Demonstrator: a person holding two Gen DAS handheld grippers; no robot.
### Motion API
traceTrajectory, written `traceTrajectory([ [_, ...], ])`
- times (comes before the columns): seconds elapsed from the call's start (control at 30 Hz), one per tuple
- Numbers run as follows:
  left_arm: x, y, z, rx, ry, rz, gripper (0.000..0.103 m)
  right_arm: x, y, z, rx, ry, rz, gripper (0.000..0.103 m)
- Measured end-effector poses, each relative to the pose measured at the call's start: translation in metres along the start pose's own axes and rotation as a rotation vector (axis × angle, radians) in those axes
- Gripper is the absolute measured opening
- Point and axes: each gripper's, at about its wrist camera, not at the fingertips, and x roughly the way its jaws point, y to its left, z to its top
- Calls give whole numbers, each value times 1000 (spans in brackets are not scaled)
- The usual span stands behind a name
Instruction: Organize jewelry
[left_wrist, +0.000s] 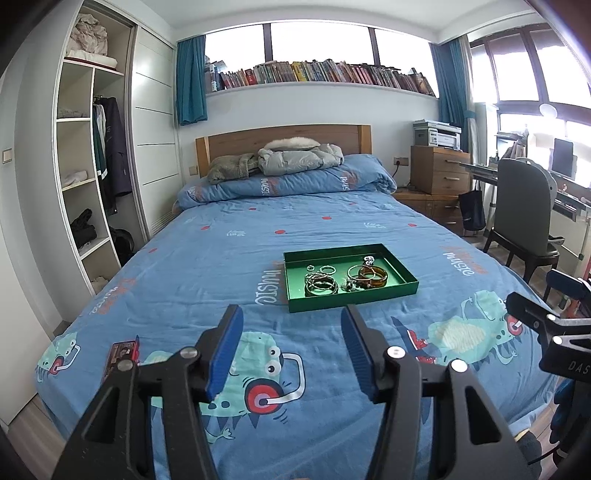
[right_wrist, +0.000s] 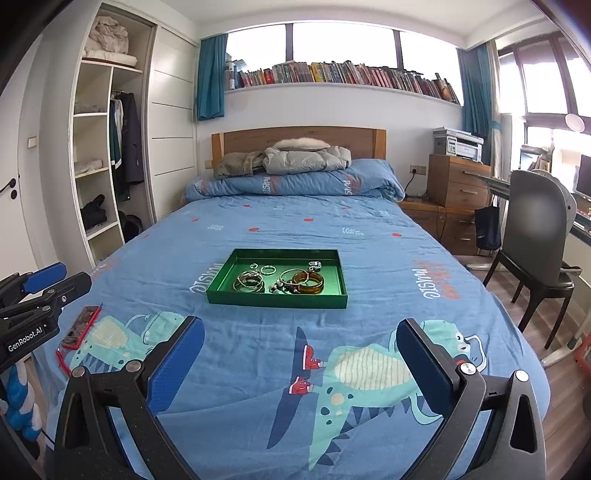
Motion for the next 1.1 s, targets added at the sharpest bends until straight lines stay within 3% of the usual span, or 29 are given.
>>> traceTrajectory([
  [1.1,21,0,-10,8,42,9,59,14,-5,-9,15,23,-26,102],
])
